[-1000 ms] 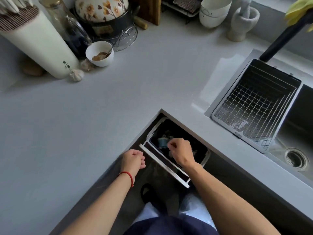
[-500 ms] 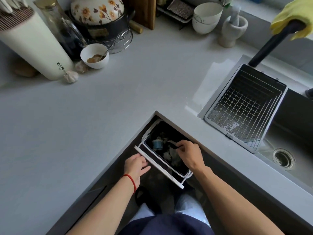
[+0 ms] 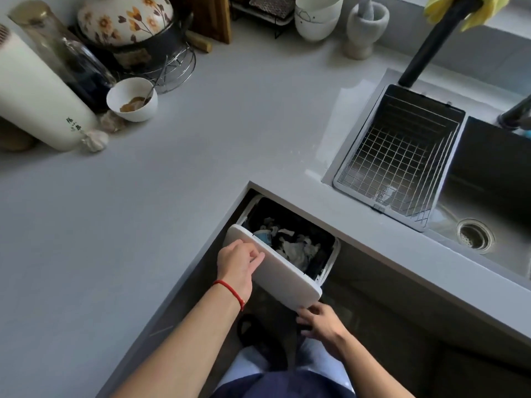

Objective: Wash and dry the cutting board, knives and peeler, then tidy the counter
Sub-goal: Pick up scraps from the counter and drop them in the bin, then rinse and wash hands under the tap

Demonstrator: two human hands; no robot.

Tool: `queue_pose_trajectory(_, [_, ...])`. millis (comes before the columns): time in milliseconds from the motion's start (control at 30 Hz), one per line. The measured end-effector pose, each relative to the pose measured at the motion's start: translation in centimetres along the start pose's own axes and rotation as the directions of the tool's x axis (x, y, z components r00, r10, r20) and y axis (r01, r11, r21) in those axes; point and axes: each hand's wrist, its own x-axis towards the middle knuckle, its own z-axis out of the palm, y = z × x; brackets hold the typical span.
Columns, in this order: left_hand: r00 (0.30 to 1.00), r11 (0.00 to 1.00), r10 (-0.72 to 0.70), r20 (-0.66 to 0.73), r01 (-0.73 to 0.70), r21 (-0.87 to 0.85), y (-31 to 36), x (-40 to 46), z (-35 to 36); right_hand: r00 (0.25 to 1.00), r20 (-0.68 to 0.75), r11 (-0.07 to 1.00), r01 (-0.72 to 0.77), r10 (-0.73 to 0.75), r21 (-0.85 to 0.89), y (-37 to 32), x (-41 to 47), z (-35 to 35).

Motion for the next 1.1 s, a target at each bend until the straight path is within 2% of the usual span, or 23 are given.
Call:
queue_pose_trajectory(67, [0.999, 0.999, 0.018, 0.050, -0.015, -0.044, 0.4, 0.1, 0.3, 1.000, -0.020, 0.992, -0.016, 0.018, 0.129, 0.0, -0.1, 1.5])
queue_pose_trajectory(133, [0.994, 0.998, 0.042, 0.104, -0.036, -0.060, 0.7, 0.4, 0.3, 0.998, -0.067, 0.983, 0.005, 0.008, 0.186, -0.4, -0.5, 2.1])
queue_pose_trajectory(233, [0.982, 0.970, 0.146, 0.123, -0.166, 0.176, -0.5, 0.6, -1.1, 0.988, -0.155, 0.964, 0.045, -0.003, 0.264, -1.7, -1.4, 1.1])
queue_pose_trajectory(300, [0.967, 0.858, 0.237, 0.089, -0.252, 0.448, -2.3, 1.2, -2.3, 0.981, -0.187, 0.957, 0.013, 0.043, 0.291, -2.8, -1.4, 0.2])
queue_pose_trajectory(333, [0.960, 0.777, 0.250, 0.127, -0.277, 0.565, -3.3, 1.3, -2.7, 0.980, -0.192, 0.949, 0.002, 0.061, 0.315, -3.4, -1.4, -0.1])
queue_pose_trajectory(433, [0.930, 0.488, 0.159, 0.331, -0.366, 0.792, -5.2, 1.6, -2.7, 0.971, -0.217, 0.938, -0.022, 0.103, 0.346, -5.1, -0.7, -0.6])
queue_pose_trajectory(500, [0.914, 0.379, 0.133, 0.385, -0.405, 0.832, -5.2, 1.5, -2.1, 0.958, -0.262, 0.949, -0.030, 0.116, 0.313, -5.9, -0.4, -0.6])
queue_pose_trajectory(633, [0.928, 0.305, 0.112, 0.356, -0.373, 0.876, -3.9, 1.8, -1.8, 0.941, -0.338, 0.998, -0.008, 0.029, 0.063, -6.7, -1.4, -0.8])
queue_pose_trajectory(667, [0.931, 0.255, 0.104, 0.350, -0.365, 0.896, -3.5, 1.8, -1.7, 0.940, -0.342, 1.000, -0.005, 0.012, 0.023, -6.8, -1.8, -1.1])
queue_pose_trajectory(733, [0.922, 0.130, 0.132, 0.365, -0.381, 0.915, -2.7, 1.4, -0.8, 0.944, -0.331, 1.000, 0.007, -0.002, 0.014, -6.9, -2.9, -1.8])
queue_pose_trajectory(767, [0.906, 0.105, 0.162, 0.391, -0.410, 0.906, -2.1, 1.0, -0.1, 0.948, -0.318, 0.999, 0.027, -0.016, 0.029, -6.9, -3.7, -2.2])
queue_pose_trajectory(867, [0.831, 0.133, 0.174, 0.529, -0.552, 0.823, -0.8, -1.2, 3.4, 0.948, -0.296, 0.992, 0.125, -0.114, 0.020, -7.1, -7.3, -3.5])
queue_pose_trajectory(933, [0.742, 0.122, 0.126, 0.658, -0.670, 0.733, -0.2, -3.3, 6.8, 0.937, -0.295, 0.981, 0.193, -0.188, -0.013, -7.5, -10.3, -5.1])
queue_pose_trajectory(1067, [0.508, 0.091, -0.010, 0.862, -0.858, 0.506, 0.7, -8.6, 15.9, 0.818, -0.433, 0.925, 0.317, -0.379, -0.210, -8.6, -16.2, -12.1])
queue_pose_trajectory(1100, [0.482, 0.079, -0.022, 0.876, -0.873, 0.482, 1.1, -9.3, 17.2, 0.799, -0.451, 0.917, 0.327, -0.397, -0.227, -9.3, -16.9, -13.7])
